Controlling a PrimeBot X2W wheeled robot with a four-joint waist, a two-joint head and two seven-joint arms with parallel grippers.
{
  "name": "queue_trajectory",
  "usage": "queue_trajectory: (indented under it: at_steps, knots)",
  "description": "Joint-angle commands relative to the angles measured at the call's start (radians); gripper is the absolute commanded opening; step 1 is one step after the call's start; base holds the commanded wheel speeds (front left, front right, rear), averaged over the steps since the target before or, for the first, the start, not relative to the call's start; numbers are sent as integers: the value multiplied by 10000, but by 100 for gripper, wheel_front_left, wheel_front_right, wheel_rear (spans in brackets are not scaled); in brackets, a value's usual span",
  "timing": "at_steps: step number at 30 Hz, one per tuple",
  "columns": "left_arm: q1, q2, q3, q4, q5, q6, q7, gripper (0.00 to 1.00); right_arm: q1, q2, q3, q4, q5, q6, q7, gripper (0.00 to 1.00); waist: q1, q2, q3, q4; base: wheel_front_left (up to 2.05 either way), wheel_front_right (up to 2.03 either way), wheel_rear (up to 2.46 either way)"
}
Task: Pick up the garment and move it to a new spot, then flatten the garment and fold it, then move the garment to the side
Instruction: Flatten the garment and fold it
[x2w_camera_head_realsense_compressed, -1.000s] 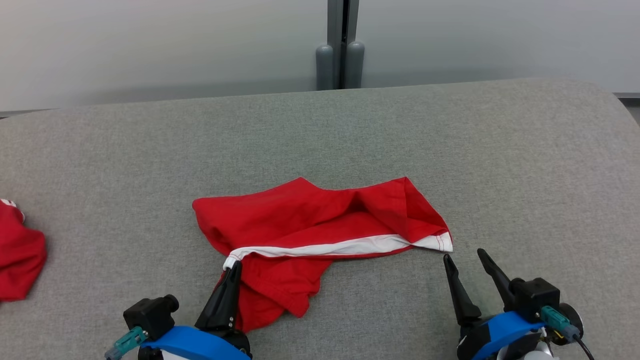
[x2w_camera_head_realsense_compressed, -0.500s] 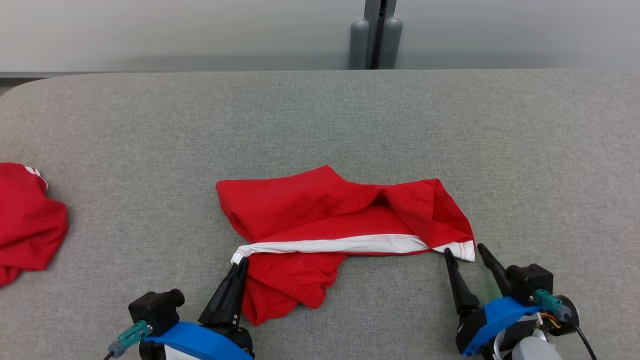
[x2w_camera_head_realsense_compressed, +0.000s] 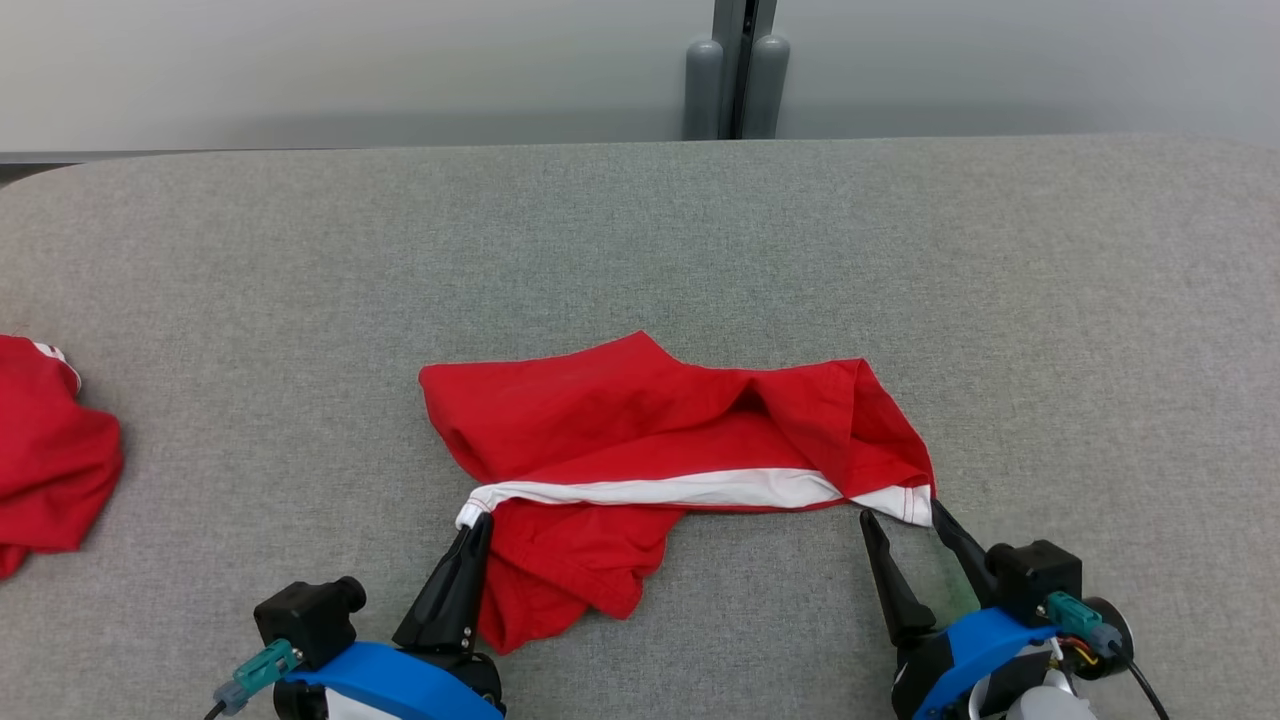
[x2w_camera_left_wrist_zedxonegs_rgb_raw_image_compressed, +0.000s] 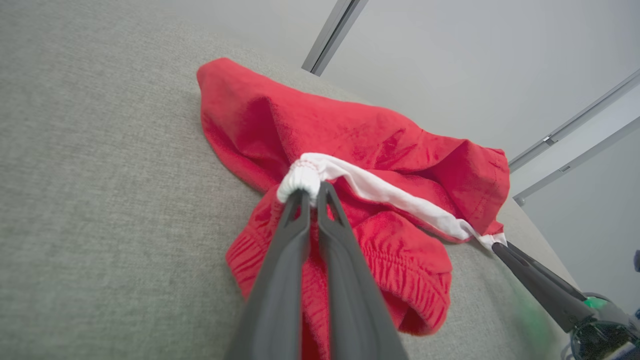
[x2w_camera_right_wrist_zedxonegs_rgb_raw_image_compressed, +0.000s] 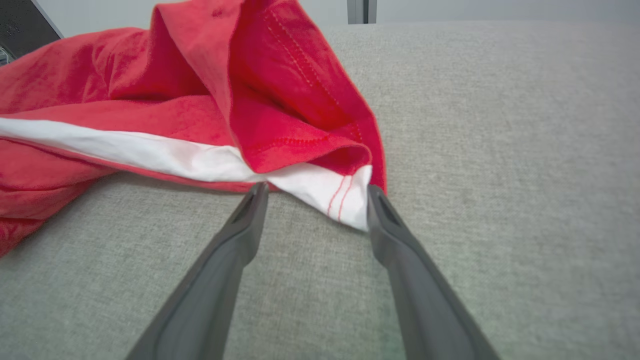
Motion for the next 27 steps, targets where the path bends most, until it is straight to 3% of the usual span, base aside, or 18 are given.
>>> queue_trajectory:
  at_steps: [1,15,16,20,25,27]
  knots:
    - [-83,-30,42,34,46,-18,2,0,168,-45,20,-28,-25,1,-1,100,0,-1,-17,-2,0,0,0]
    - [-79,10,50,148,65,-19,2,0,-147,-43,44,296,550,1,-1,100,0,-1,17,117,0,0,0]
    - [-80,23,39,148,79,-19,2,0,-199,-43,27,355,598,1,-1,93,0,-1,24,128,0,0,0]
    - [-52,27,45,160,101,-19,3,0,-290,-43,-10,398,680,1,-1,44,0,-1,25,148,0,0,0]
    - [10,16,96,199,131,-19,3,0,-184,-43,-45,350,771,2,-1,27,0,-1,5,126,0,0,0]
    - [27,4,97,205,145,-19,3,0,-127,-43,-51,338,789,2,-1,13,0,-1,-6,111,0,0,0]
